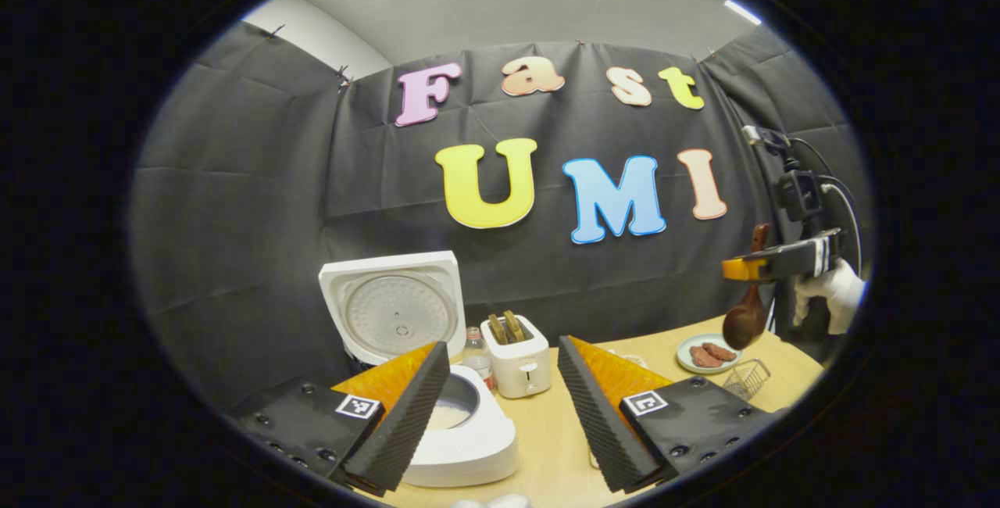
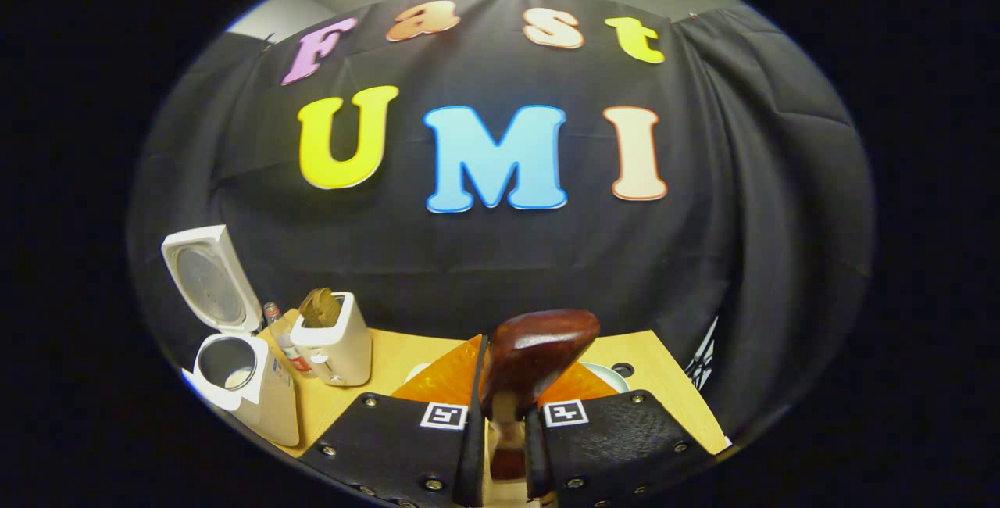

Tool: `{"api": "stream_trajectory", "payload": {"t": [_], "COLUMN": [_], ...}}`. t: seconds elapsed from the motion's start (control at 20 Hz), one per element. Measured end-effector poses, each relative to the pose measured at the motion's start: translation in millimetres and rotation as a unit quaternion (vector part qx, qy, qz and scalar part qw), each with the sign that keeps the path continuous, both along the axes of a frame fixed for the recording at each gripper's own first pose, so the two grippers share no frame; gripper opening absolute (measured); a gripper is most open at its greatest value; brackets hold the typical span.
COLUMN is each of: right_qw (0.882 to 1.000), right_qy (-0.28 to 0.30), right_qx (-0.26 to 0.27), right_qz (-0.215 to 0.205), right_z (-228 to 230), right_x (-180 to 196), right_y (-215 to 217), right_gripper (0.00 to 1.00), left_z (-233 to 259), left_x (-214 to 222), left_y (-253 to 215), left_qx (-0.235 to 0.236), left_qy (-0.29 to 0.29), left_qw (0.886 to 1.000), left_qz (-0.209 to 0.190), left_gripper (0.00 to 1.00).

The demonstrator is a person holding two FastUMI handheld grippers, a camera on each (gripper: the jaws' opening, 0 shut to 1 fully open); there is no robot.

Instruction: Close the left gripper, press the button to open the rice cooker; take a wooden spoon from the chopstick holder with the right hand, scoop a spoonful of rice and pour it into the rice cooker, then put the wooden spoon back into the chopstick holder.

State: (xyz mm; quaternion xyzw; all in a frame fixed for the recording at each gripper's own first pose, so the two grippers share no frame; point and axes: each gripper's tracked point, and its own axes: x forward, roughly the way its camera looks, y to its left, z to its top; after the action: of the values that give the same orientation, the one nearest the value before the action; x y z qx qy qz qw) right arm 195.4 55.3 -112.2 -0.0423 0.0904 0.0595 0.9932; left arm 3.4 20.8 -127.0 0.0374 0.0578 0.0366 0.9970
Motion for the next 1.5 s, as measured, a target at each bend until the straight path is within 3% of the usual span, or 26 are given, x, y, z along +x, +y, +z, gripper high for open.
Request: {"api": "stream_trajectory", "payload": {"t": [0.3,0.5,0.75,0.95,1.3,1.5], "right_qw": [0.991,0.976,0.962,0.962,0.971,0.977], "right_qy": [0.022,0.045,0.082,0.109,0.144,0.152], "right_qx": [-0.113,-0.199,-0.249,-0.242,-0.177,-0.131], "right_qz": [0.063,0.083,0.078,0.069,0.073,0.078], "right_z": [-74.4,-136.8,-194.5,-220.6,-237.1,-232.0], "right_x": [-21.1,-22.8,-25.3,-25.8,-36.8,-40.1], "right_y": [78.4,99.0,93.9,90.5,113.3,130.4], "right_gripper": [0.21,0.22,0.22,0.22,0.25,0.22], "left_z": [-2.3,-2.8,-11.3,-15.0,-15.7,-15.5], "left_x": [-8.0,-14.5,-21.5,-25.7,-29.9,-34.5], "left_y": [10.0,16.8,25.9,29.5,38.4,43.8], "left_qx": [-0.018,-0.013,-0.011,0.000,-0.002,0.007], "left_qy": [-0.002,-0.002,0.009,0.014,0.019,0.020], "left_qw": [1.000,1.000,1.000,1.000,0.999,0.999], "left_qz": [0.011,0.013,0.022,0.023,0.028,0.029], "left_gripper": [0.98,0.98,0.97,0.98,0.96,0.96]}}
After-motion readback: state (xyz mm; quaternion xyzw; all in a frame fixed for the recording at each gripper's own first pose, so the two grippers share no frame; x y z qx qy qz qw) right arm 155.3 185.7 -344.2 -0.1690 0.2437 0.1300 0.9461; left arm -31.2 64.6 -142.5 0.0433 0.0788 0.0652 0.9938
